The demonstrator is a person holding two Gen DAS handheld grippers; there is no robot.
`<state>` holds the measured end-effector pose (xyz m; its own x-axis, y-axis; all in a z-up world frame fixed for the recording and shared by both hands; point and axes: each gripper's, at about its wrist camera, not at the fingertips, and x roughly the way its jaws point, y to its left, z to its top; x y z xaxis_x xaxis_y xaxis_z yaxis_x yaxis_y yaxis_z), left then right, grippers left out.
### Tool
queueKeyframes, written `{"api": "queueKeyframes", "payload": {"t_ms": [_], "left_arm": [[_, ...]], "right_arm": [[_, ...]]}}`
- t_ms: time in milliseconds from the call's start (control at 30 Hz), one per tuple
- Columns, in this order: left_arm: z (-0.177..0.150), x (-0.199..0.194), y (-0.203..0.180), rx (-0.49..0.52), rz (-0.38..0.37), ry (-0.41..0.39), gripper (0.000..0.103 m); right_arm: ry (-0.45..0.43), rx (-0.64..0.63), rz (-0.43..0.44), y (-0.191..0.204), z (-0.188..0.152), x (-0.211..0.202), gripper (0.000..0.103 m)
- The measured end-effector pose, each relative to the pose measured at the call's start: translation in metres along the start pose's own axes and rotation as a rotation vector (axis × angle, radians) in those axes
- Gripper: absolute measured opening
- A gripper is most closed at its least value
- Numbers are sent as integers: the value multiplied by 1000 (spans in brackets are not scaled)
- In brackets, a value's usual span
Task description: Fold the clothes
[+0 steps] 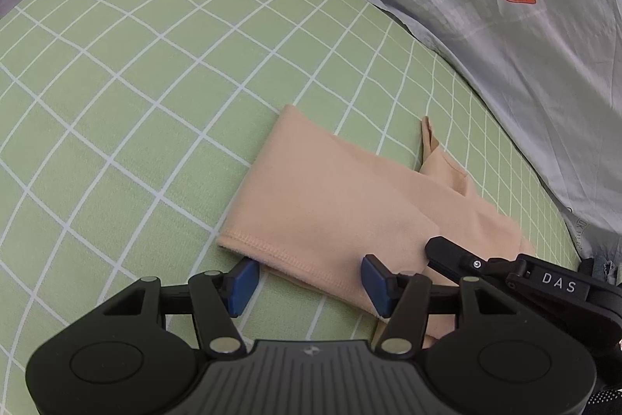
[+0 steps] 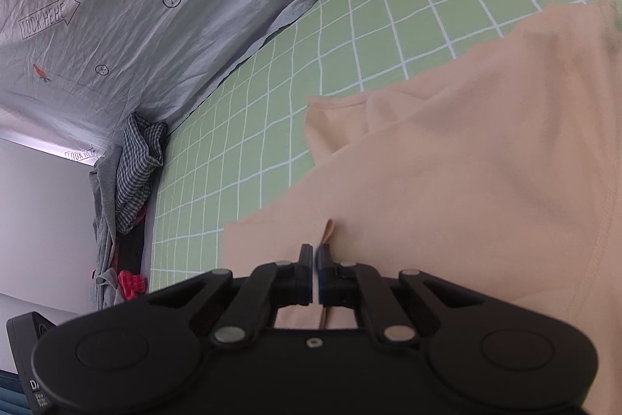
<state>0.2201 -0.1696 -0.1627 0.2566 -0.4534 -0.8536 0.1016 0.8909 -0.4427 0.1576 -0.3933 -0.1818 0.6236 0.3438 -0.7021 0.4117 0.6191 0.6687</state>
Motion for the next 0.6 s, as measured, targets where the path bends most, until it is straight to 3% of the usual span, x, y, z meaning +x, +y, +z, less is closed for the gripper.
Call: {"api": "queueKeyframes", "payload": {"t_ms": [167, 267, 333, 433, 500, 600], "left_arm": [[-2, 1, -2, 19, 11, -3, 59], [-2, 1, -3, 20, 14, -4, 59], [-2, 1, -2, 17, 10, -2, 59], [-1, 1, 1, 3, 2, 1, 59], [-1, 1, 1, -3, -2, 3, 59], [0, 1, 2, -4, -3, 5, 60]], "right_arm": [[-3, 3, -11, 0, -2, -2, 2], [17, 13, -40, -1, 0, 3, 11], [22, 32, -32, -3, 2, 7, 23], [23, 50, -17, -4, 7, 12, 26], [25, 52, -3, -3, 9, 15, 25], [36, 25, 17, 1, 9, 18, 15]]}}
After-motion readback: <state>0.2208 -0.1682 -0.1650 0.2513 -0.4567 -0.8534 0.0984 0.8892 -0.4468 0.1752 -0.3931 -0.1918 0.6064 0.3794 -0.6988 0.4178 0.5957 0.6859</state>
